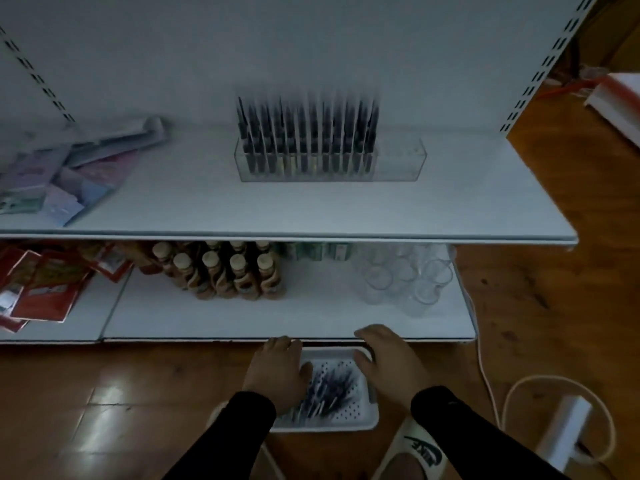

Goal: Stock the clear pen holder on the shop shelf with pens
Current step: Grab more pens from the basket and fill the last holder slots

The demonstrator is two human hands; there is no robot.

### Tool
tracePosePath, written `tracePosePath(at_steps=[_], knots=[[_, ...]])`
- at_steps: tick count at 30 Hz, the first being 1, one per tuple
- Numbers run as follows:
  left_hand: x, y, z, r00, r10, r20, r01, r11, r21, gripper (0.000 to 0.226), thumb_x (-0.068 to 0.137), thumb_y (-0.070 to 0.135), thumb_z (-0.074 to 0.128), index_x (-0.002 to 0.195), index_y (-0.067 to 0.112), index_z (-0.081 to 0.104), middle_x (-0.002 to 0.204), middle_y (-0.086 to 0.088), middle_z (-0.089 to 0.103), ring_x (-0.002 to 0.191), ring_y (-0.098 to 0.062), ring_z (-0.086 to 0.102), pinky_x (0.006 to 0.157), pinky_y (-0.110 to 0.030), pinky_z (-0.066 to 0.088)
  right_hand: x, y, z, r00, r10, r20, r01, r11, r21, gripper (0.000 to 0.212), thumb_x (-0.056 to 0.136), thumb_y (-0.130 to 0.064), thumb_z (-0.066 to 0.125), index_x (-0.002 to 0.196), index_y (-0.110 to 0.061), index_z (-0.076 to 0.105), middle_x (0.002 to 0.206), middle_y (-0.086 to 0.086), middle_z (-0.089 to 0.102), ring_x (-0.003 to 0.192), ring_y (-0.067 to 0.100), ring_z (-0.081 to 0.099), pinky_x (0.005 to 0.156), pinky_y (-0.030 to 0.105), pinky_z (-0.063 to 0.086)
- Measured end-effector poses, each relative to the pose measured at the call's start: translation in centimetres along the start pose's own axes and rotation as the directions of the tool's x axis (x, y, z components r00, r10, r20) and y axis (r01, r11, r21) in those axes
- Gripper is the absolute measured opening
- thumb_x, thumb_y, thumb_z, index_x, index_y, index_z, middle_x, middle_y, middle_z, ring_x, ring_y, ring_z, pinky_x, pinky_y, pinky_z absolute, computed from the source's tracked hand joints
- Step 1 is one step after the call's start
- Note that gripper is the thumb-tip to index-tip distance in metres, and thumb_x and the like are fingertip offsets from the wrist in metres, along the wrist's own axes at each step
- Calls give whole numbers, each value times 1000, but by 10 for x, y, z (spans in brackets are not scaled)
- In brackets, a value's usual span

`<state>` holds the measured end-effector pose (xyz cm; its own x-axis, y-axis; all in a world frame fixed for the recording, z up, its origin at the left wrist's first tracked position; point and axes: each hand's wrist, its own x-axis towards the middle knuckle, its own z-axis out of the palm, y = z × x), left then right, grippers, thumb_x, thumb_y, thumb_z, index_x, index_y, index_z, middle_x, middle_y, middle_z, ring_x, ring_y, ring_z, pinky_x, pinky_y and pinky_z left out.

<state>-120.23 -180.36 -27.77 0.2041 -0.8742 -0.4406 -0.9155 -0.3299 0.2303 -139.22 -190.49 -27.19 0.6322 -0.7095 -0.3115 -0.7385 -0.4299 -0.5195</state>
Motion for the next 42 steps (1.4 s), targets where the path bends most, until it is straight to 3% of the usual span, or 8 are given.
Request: tracePosePath(at_steps=[7, 14, 19, 25, 28, 32, 37, 42], knots=[[51, -25, 108, 981, -71, 179, 76, 997, -22, 47, 99, 41, 26, 133, 15, 44, 135, -10, 47, 122, -28, 43, 105, -39, 35, 34, 46, 99, 955, 180, 236, -173, 984, -49, 44, 103, -40, 37, 142, -19, 40, 145, 1, 40, 121, 17, 48, 103, 29, 40], [89, -35, 181, 931, -156, 331, 179, 983, -39, 54, 99, 48, 29, 139, 11, 34, 141, -15, 39, 125, -34, 40, 103, -43, 37, 64, 79, 178, 847, 362, 390, -393, 920, 0, 57, 102, -43, 38, 150, -18, 22, 149, 9, 34, 136, 24, 36, 112, 35, 32], [102, -35, 196, 920, -287, 266, 309, 950, -43, 69, 94, 47, 40, 145, 6, 17, 145, -25, 23, 120, -35, 45, 99, -37, 40, 79, 86, 205, 814, 470, 342, -499, 866, -1, 73, 99, -49, 40, 153, -10, 9, 151, 18, 28, 133, 30, 40, 106, 36, 37], [110, -33, 199, 877, -416, 242, 481, 776, -408, 84, 88, 35, 58, 150, 11, 6, 141, -23, 35, 119, -36, 49, 93, -40, 45, 86, 86, 219, 819, 507, 269, -549, 828, 111, 76, 96, -47, 48, 154, -19, 8, 159, 13, 15, 146, 29, 17, 116, 38, 24], [114, -30, 209, 874, -432, 221, 471, 647, -599, 74, 87, 32, 57, 145, 20, 13, 113, -14, 63, 91, -28, 66, 76, -39, 55, 88, 89, 223, 876, 431, 216, -469, 865, 177, 63, 96, -41, 50, 150, -23, 22, 151, 13, 31, 138, 29, 32, 112, 40, 33], [121, -27, 217, 865, -449, 226, 462, 534, -708, 30, 79, 29, 59, 103, 27, 42, 83, 0, 68, 72, -18, 67, 70, -42, 58, 90, 90, 218, 918, 368, 145, -394, 878, 270, 47, 99, -27, 49, 144, -23, 36, 141, 9, 42, 123, 21, 45, 101, 27, 37], [125, -28, 223, 872, -403, 279, 479, 576, -663, 11, 85, 21, 57, 92, 16, 64, 78, 2, 67, 69, -11, 65, 65, -29, 57, 86, 90, 215, 956, 294, 14, -279, 891, 358, 32, 100, -20, 46, 131, -28, 48, 139, 0, 39, 111, 9, 45, 96, 16, 34], [126, -29, 229, 875, -394, 282, 479, 620, -621, 17, 80, 25, 56, 87, 12, 64, 69, -2, 66, 58, -14, 61, 48, -25, 47, 82, 91, 223, 902, 427, -70, -396, 880, 263, 19, 100, -21, 44, 114, -13, 54, 116, 9, 50, 84, 7, 40, 71, 13, 30]])
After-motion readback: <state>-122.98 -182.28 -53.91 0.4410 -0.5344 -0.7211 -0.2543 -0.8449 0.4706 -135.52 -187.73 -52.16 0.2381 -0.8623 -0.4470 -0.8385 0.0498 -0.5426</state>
